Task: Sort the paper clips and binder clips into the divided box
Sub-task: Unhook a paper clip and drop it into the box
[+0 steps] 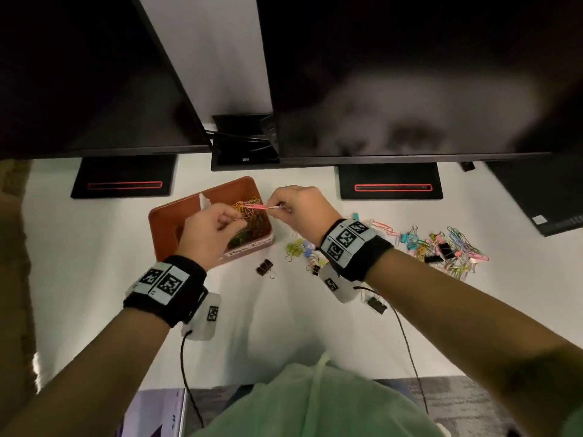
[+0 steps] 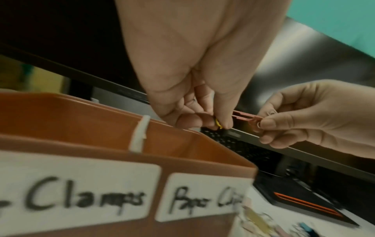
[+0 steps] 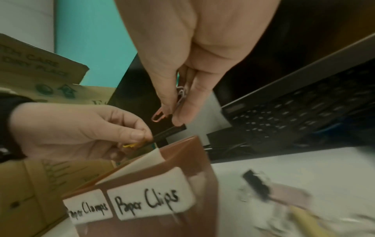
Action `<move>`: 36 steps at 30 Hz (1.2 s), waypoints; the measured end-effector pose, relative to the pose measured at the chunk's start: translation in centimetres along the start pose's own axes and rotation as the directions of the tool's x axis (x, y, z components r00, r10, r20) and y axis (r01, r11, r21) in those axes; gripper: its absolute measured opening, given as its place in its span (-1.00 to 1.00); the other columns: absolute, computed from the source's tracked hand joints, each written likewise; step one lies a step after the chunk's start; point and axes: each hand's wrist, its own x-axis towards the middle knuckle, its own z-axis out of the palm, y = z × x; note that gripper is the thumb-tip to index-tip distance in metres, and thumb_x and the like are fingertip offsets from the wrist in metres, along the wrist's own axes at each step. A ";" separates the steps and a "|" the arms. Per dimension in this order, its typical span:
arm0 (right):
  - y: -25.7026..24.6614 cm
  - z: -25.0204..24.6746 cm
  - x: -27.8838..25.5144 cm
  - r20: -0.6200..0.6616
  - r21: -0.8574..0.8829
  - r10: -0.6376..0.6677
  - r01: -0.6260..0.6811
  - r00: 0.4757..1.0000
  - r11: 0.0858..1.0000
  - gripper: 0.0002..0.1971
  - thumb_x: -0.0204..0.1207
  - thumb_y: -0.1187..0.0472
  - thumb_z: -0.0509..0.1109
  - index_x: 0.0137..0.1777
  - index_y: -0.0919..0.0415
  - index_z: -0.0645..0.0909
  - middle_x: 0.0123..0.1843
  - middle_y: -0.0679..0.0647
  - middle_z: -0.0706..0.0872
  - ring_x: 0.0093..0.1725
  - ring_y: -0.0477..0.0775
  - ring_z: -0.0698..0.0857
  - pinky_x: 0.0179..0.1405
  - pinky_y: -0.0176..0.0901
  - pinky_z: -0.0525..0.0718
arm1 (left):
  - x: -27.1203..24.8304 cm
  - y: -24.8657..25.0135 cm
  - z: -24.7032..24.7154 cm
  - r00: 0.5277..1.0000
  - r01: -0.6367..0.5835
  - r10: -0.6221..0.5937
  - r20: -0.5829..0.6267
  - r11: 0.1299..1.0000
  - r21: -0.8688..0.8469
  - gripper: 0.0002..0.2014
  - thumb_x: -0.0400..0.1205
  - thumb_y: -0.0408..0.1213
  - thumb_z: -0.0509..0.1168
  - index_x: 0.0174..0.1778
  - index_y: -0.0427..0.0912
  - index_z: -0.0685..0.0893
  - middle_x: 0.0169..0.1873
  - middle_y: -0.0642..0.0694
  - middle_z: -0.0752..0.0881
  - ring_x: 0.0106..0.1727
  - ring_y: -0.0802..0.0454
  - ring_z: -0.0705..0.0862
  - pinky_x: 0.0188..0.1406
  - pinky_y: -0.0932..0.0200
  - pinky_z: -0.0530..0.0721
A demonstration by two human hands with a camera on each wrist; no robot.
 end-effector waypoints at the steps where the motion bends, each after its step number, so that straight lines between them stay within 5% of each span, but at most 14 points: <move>1: -1.1 0.7 1.0 0.020 0.023 0.039 -0.039 0.999 0.999 -0.88 0.55 0.19 0.37 0.04 0.16 0.66 -0.02 0.10 0.77 -0.05 0.03 0.70 0.04 -0.11 0.68 | 0.2 -0.4 -0.6 0.999 0.046 -0.046 -0.027 0.999 0.006 -0.82 0.51 -0.25 0.42 0.01 -0.11 0.68 -0.18 0.07 0.70 -0.12 0.16 0.64 -0.14 0.33 0.59; 4: -3.0 2.5 2.9 0.116 0.033 0.126 -0.131 0.985 0.991 -0.73 0.54 0.16 0.38 0.22 0.17 0.56 0.09 0.15 0.74 0.06 0.10 0.70 0.07 -0.13 0.64 | 0.6 -1.3 -1.3 0.993 0.120 -0.120 -0.018 0.991 0.060 -0.69 0.52 -0.20 0.41 0.16 -0.18 0.65 0.03 -0.05 0.73 0.02 0.09 0.65 0.07 0.16 0.64; 8: -2.3 3.0 2.5 0.141 0.080 0.105 -0.117 0.984 0.990 -0.65 0.58 0.11 0.33 0.33 0.17 0.52 0.21 0.15 0.72 0.17 0.10 0.69 0.19 -0.11 0.64 | 0.4 -1.0 -0.9 0.999 -0.006 0.011 -0.031 0.988 0.157 -0.68 0.59 -0.22 0.33 0.25 -0.20 0.61 0.16 -0.16 0.70 0.13 0.01 0.66 0.22 0.11 0.59; 13: 2.8 -0.7 -2.4 -0.011 0.105 0.091 -0.089 0.996 0.990 -0.81 0.57 0.18 0.33 0.12 0.16 0.67 0.03 0.07 0.72 -0.15 -0.06 0.63 -0.05 -0.31 0.58 | -0.3 2.9 2.5 0.972 -0.234 0.236 -0.011 0.967 0.098 -0.80 0.60 -0.24 0.30 0.13 -0.08 0.66 0.01 0.06 0.63 -0.01 0.09 0.65 0.05 0.17 0.65; 17: 10.5 -4.6 -8.6 -0.041 -0.039 0.360 -0.362 0.932 0.931 -0.80 0.54 0.30 0.32 0.12 0.17 0.68 0.04 0.12 0.72 -0.18 -0.03 0.59 -0.03 -0.23 0.58 | 0.2 6.7 8.4 0.945 -0.305 0.299 0.136 0.952 0.031 -0.81 0.58 -0.26 0.32 0.11 -0.11 0.66 -0.07 0.02 0.66 -0.18 0.15 0.64 -0.19 0.31 0.61; 20: 14.5 -6.6 -11.9 0.042 -0.131 0.505 -0.497 0.862 0.858 -0.72 0.51 0.35 0.32 0.20 0.20 0.63 0.14 0.18 0.72 0.04 0.15 0.69 0.11 -0.14 0.60 | 1.1 8.9 13.6 0.929 -0.271 0.250 0.273 0.962 0.043 -0.81 0.57 -0.25 0.32 0.10 -0.14 0.65 -0.10 -0.02 0.70 -0.23 0.15 0.63 -0.21 0.28 0.61; 24: 16.9 -7.5 -13.1 0.219 -0.196 0.543 -0.509 0.810 0.838 -0.62 0.50 0.35 0.31 0.33 0.14 0.54 0.28 0.15 0.63 0.24 0.17 0.61 0.21 -0.14 0.51 | 2.5 10.8 19.4 0.920 -0.232 0.166 0.355 0.961 0.152 -0.83 0.56 -0.22 0.33 0.04 -0.14 0.69 -0.05 -0.09 0.71 -0.12 -0.02 0.67 -0.08 0.07 0.68; 31: 19.7 -8.7 -13.3 0.225 -0.314 0.472 -0.395 0.853 0.863 -0.59 0.48 0.17 0.40 0.34 0.05 0.50 0.23 0.06 0.61 0.20 0.14 0.60 0.16 -0.03 0.62 | 4.6 11.8 23.7 0.948 -0.196 0.059 0.314 0.884 0.424 -0.85 0.58 -0.15 0.28 -0.06 -0.13 0.64 -0.09 -0.11 0.65 -0.10 -0.08 0.66 -0.07 -0.01 0.70; 36: 20.3 -8.5 -12.5 0.254 -0.298 0.391 -0.313 0.884 0.902 -0.70 0.50 0.11 0.38 0.24 0.05 0.61 0.13 0.06 0.64 0.15 0.15 0.63 0.16 -0.02 0.60 | 4.8 11.7 23.9 0.954 -0.146 0.024 0.300 0.909 0.390 -0.90 0.58 -0.25 0.30 -0.05 -0.17 0.65 -0.14 -0.14 0.72 -0.07 -0.13 0.67 -0.06 0.01 0.67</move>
